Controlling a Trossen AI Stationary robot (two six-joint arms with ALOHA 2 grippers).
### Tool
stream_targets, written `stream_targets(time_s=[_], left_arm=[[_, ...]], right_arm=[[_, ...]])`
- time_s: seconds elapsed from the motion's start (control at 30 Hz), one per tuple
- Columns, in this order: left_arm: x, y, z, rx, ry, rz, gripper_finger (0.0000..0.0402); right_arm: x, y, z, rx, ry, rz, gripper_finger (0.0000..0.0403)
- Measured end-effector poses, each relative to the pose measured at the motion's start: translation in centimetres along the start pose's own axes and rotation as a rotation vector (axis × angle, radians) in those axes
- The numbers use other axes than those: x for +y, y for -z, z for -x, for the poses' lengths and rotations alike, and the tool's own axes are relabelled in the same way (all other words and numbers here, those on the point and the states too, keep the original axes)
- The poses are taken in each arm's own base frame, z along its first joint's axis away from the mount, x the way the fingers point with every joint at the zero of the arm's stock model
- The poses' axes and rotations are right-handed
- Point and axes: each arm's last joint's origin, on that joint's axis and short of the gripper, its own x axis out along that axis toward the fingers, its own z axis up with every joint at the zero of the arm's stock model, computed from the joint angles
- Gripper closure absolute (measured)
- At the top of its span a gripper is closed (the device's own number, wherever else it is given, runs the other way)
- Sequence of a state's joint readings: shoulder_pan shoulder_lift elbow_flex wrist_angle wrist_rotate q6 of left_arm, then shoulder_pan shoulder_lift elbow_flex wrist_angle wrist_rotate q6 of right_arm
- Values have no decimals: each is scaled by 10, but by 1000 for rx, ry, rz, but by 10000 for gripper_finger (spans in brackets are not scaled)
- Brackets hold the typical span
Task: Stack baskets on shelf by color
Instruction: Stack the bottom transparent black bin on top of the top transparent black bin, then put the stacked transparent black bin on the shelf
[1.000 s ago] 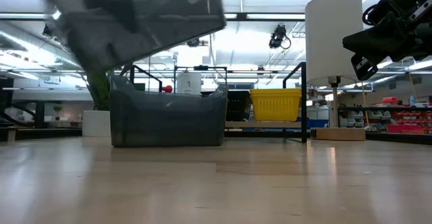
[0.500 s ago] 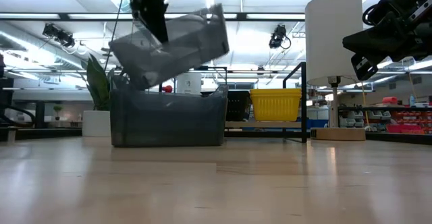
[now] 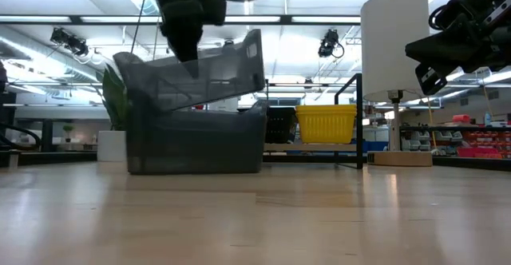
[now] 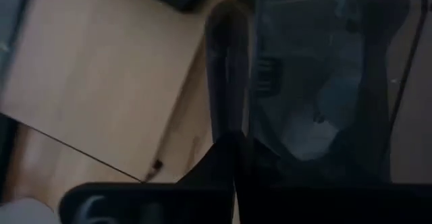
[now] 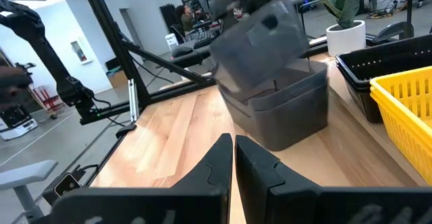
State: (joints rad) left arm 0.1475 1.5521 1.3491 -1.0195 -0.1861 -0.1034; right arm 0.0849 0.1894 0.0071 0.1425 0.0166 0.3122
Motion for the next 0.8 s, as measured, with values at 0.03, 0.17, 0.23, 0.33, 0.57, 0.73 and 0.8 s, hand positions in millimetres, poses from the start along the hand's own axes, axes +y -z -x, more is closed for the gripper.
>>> stream_targets(time_s=[0.03, 0.17, 0.23, 0.33, 0.57, 0.73, 0.8], left_arm=[[-1, 0, -4, 22, 4, 13, 391], [-4, 2, -18, 116, -5, 27, 370], [-4, 5, -23, 170, -15, 36, 352], [-4, 7, -24, 192, -18, 33, 318], [-2, 11, -4, 137, -10, 89, 262], [-23, 19, 17, 92, 65, -51, 249], [-40, 25, 21, 101, 89, -196, 251]], right_arm=[[0, 0, 0, -2, 0, 0, 378], [0, 0, 0, -1, 0, 0, 378], [0, 0, 0, 1, 1, 0, 378], [0, 0, 0, 1, 1, 0, 378], [0, 0, 0, 1, 1, 0, 378], [0, 0, 0, 1, 1, 0, 378], [0, 0, 0, 1, 1, 0, 378]])
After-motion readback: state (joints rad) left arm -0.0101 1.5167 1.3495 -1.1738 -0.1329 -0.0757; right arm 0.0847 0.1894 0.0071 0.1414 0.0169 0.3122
